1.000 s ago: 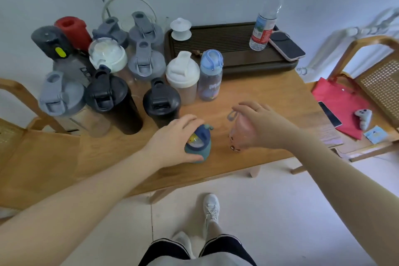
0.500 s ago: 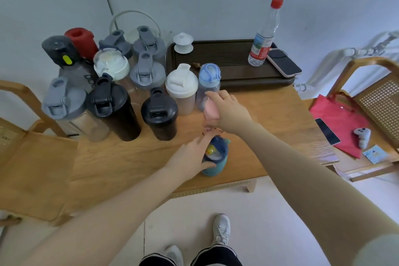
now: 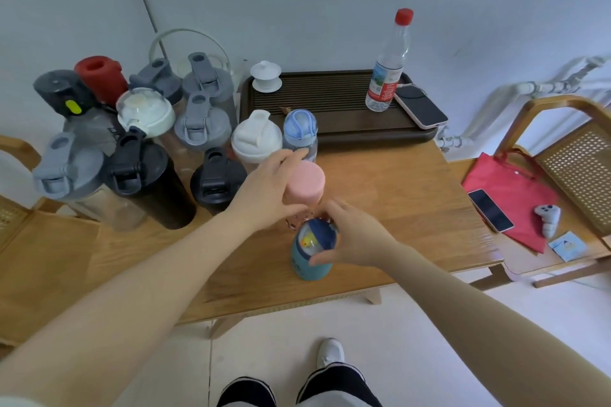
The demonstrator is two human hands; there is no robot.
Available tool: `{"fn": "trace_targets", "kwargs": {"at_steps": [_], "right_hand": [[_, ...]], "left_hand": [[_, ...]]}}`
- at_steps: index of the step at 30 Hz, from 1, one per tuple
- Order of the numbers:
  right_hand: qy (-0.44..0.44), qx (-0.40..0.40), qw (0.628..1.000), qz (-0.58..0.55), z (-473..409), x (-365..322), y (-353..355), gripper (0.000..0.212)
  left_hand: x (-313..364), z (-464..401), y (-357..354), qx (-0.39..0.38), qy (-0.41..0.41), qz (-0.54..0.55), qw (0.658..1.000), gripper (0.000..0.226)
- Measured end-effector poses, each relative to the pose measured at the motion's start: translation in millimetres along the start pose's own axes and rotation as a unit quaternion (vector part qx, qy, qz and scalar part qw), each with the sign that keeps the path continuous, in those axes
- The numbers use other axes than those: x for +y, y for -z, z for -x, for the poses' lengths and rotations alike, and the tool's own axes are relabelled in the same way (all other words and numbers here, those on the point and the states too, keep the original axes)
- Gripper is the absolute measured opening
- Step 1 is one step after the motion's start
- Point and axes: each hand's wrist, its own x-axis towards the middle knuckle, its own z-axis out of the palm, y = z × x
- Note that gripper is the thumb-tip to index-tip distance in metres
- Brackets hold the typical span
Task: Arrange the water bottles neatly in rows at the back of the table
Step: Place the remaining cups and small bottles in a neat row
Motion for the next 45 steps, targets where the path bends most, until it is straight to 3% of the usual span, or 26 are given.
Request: {"fn": "trace_targets", "kwargs": {"at_steps": [4,9,15,26,33,36,39,42,45], "right_hand": [[0.013,-0.009,0.996,0.091,-6.7,2.2,-3.6,0.065],[0.009,0.014,0.990,0.143,-12.9,15.9,4.5,0.064],[-0.031,0.059,0.993,0.095,-37.8,34.5,25.8,0.063],[-0.001,0.087,0.994,0.063,-92.3,26.4,30.9,0.060],[-0.001,0.116,0.992,0.046,-103.0,26.2,20.0,0.062],[-0.011,0.150,0.988,-0.041,-91.4,31.2,6.5,0.082],[-0.113,0.136,0.970,-0.166,-74.3,36.8,-16.1,0.107],[-0.178,0.085,0.943,-0.270,-74.4,34.3,-36.2,0.103],[-0.208,0.111,0.918,-0.318,-83.9,25.8,-46.2,0.088]], "left_hand": [[0.4,-13.9,-5.2,-0.068,0.011,-0.041,0.997,0.077],[3.2,-17.0,0.2,-0.042,0.019,-0.104,0.994,0.073],[-8.6,-5.9,6.7,-0.014,0.050,-0.206,0.977,0.078],[-16.4,-16.2,16.8,-0.020,0.086,-0.208,0.974,0.074],[-24.4,-11.0,14.7,0.025,0.068,-0.217,0.973,0.081],[-34.2,10.3,9.9,0.057,0.086,-0.276,0.956,0.103],[-46.9,34.6,6.8,0.069,0.118,-0.313,0.940,0.113],[-57.2,45.2,7.0,0.049,0.122,-0.321,0.938,0.114],[-62.3,42.1,6.6,0.039,0.124,-0.315,0.940,0.111]]}}
